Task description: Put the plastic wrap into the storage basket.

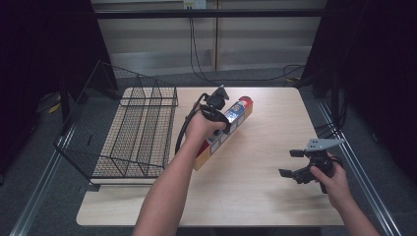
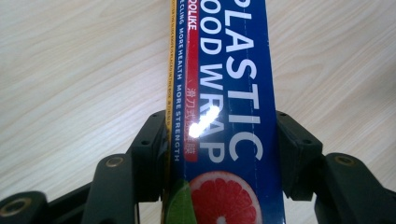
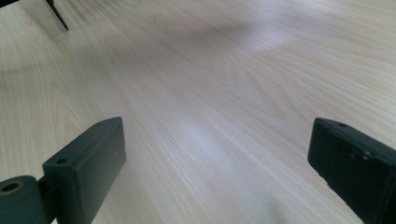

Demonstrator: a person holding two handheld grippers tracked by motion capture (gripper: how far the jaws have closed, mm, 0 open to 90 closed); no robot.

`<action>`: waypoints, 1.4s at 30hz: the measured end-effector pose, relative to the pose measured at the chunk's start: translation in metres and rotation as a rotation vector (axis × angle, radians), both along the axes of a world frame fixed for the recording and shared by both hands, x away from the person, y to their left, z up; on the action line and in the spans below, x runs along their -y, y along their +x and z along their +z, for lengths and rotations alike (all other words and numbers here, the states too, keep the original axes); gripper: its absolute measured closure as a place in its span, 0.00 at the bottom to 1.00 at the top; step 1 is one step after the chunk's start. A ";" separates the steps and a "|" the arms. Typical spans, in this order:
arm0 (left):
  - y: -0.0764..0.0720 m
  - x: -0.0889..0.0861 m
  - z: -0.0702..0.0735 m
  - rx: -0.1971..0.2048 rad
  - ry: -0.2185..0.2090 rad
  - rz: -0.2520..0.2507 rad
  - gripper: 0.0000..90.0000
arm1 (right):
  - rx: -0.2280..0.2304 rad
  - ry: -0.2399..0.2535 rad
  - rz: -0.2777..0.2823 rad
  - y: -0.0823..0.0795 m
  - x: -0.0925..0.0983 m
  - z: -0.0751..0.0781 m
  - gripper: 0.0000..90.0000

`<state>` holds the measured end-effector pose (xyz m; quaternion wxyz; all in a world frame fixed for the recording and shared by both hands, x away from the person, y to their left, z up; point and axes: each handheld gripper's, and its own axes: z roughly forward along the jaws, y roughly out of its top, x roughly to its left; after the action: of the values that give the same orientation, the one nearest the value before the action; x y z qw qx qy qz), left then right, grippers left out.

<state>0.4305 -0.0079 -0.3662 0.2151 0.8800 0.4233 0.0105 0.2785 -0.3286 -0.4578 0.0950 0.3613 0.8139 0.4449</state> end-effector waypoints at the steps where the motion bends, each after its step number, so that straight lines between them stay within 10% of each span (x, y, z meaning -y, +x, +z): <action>1: 0.000 -0.002 0.004 -0.005 0.006 0.010 0.49 | -0.001 -0.001 0.001 0.000 0.000 0.000 0.05; 42: 0.013 -0.093 0.082 -0.013 0.027 0.209 0.49 | -0.006 0.003 0.003 0.000 0.000 0.000 0.05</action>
<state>0.4430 0.0851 -0.2847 0.1983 0.8340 0.5139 0.0329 0.2786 -0.3281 -0.4575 0.0915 0.3617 0.8141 0.4450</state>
